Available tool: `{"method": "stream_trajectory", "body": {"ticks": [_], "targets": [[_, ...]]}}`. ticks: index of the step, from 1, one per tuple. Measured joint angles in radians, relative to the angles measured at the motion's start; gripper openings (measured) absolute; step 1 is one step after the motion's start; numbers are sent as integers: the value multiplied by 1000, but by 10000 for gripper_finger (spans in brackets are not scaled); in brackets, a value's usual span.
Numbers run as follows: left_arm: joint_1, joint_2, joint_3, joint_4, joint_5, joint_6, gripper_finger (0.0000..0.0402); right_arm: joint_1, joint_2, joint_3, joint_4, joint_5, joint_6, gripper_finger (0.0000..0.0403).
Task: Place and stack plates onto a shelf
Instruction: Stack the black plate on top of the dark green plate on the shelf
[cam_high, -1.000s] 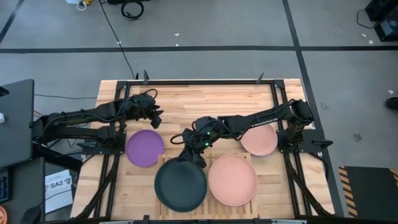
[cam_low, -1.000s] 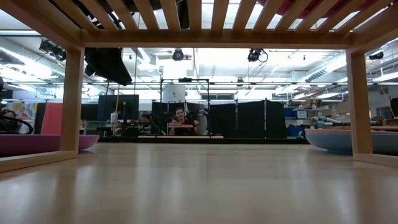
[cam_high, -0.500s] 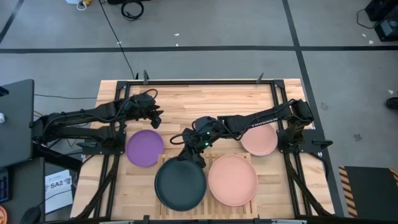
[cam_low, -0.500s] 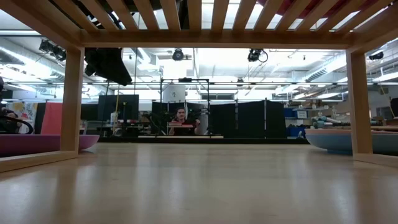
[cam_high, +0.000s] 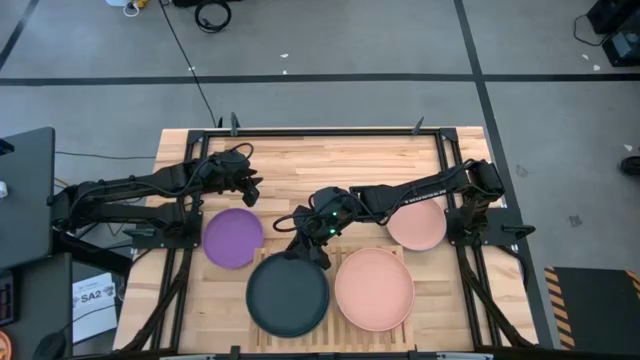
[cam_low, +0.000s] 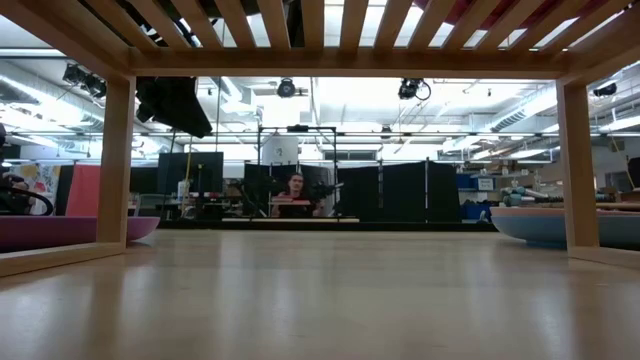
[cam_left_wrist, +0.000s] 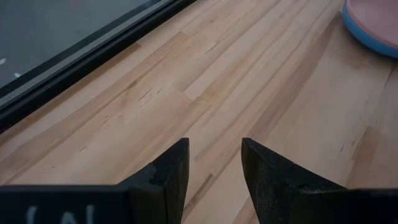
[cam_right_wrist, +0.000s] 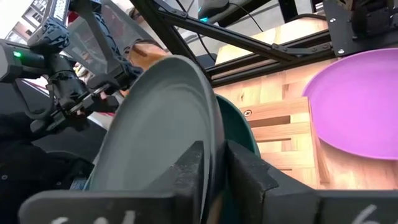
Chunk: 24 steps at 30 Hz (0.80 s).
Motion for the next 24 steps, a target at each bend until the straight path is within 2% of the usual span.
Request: {"method": "stream_trajectory", "body": {"ticks": [12, 19, 24], "targets": [[0, 0, 0, 0, 0, 1, 153, 0, 0, 0, 0, -7, 0, 158], [0, 0, 0, 0, 0, 2, 153, -16, 0, 0, 0, -77, 0, 193], [0, 0, 0, -1, 0, 2, 153, -52, 0, 0, 0, -153, 0, 203]]}}
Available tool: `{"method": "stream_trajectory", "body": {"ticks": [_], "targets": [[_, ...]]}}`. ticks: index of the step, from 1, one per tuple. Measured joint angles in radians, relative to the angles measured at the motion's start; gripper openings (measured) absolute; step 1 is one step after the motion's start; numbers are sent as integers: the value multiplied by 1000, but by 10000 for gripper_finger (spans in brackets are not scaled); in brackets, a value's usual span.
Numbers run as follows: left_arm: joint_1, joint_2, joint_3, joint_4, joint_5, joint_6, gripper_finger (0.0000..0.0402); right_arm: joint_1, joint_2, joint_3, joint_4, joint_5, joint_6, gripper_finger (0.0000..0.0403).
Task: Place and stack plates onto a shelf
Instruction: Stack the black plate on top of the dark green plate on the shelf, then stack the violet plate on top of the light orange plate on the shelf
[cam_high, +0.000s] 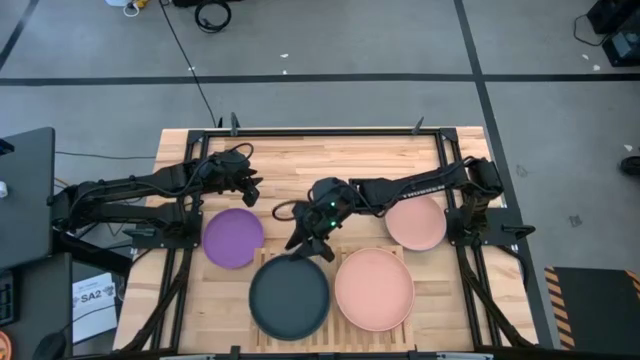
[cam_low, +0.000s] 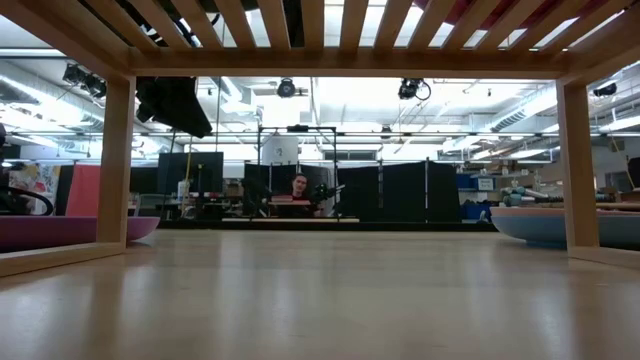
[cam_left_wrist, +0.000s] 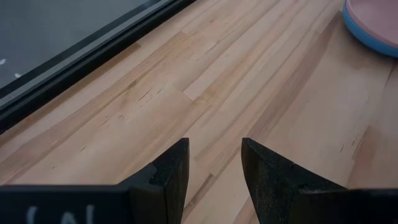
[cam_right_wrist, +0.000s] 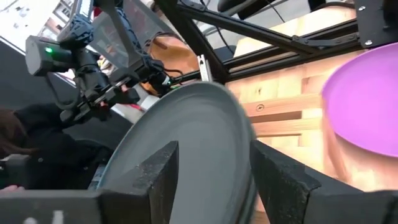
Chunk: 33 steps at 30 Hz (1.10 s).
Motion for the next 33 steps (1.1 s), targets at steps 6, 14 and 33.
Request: {"method": "stream_trajectory", "body": {"ticks": [6, 14, 33], "targets": [[0, 0, 0, 0, 0, -1, 153, -45, 0, 0, 0, -25, -1, 200], [0, 0, 0, -2, 0, -1, 153, -122, 0, 0, 0, -60, -59, 200], [0, 0, 1, -65, 0, 0, 153, -207, -191, -1, -407, 91, -330, 199]]}}
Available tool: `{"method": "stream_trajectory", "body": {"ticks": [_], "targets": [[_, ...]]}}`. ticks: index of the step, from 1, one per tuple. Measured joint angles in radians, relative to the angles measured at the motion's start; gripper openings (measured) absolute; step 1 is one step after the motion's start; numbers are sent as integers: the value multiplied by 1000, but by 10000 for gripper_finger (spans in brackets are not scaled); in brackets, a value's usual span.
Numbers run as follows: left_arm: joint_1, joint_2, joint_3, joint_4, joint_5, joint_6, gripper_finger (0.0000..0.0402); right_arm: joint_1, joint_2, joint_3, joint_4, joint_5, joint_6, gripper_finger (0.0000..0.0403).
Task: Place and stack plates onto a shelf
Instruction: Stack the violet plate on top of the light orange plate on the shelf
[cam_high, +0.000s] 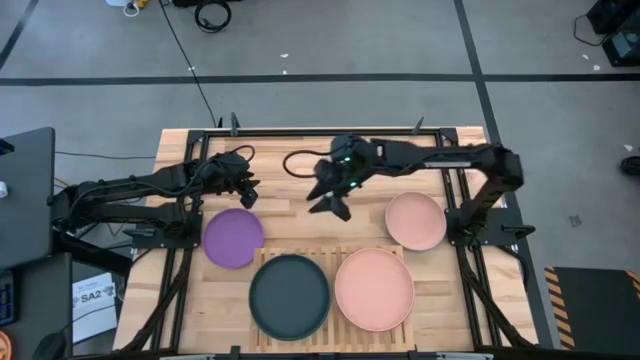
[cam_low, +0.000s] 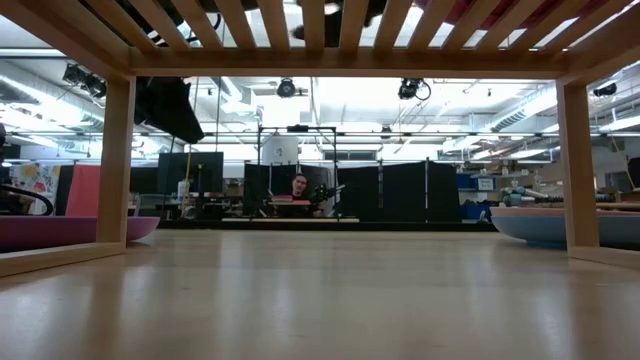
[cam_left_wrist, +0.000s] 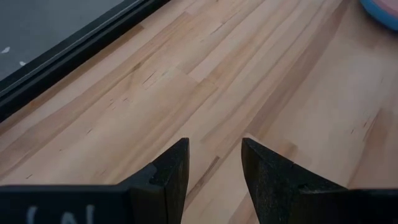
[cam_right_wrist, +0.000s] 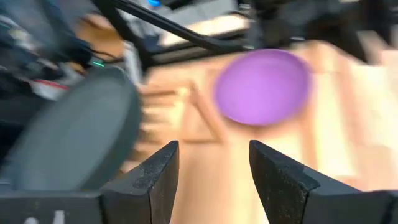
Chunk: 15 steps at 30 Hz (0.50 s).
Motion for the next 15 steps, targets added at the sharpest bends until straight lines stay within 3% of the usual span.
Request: {"method": "stream_trajectory", "body": {"ticks": [6, 15], "targets": [[0, 0, 0, -9, 0, 13, 153, 35, -129, 0, -232, 266, -76, 199], [1, 0, 0, -159, 0, 36, 153, 110, -289, -75, -267, 350, -135, 199]]}}
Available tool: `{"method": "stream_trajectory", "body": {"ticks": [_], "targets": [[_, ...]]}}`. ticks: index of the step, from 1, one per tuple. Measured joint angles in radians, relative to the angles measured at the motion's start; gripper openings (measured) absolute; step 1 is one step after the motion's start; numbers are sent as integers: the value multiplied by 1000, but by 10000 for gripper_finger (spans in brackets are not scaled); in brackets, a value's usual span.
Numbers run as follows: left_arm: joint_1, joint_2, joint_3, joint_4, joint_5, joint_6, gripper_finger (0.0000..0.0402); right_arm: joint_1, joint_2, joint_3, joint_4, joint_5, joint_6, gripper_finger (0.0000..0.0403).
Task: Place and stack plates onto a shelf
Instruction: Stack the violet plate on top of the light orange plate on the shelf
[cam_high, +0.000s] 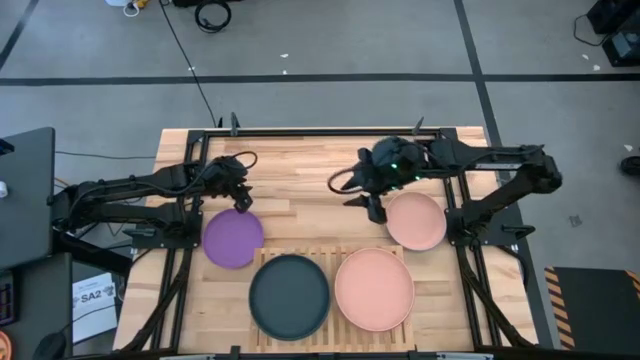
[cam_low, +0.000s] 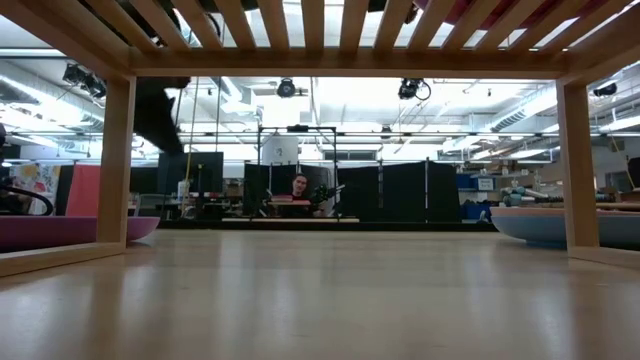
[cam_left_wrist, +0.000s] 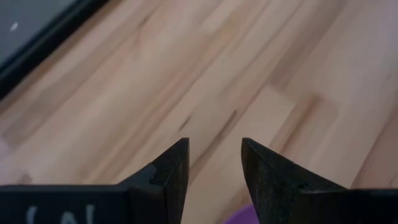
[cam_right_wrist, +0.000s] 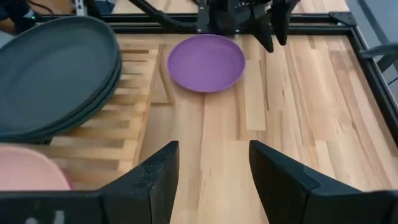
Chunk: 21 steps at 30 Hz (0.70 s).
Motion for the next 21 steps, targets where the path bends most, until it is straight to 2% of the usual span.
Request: {"method": "stream_trajectory", "body": {"ticks": [5, 13, 18, 21], "targets": [[0, 0, -2, -85, 0, -2, 153, 36, -101, -176, 108, 68, 23, 199], [12, 26, -3, -79, 2, -2, 153, 45, -252, -440, 276, 72, 97, 199], [82, 103, -4, -77, 12, 2, 153, 38, -315, -535, 365, 73, 110, 199], [126, 149, -4, -62, 85, 32, 153, 38, -335, -557, 387, 73, 109, 199]]}}
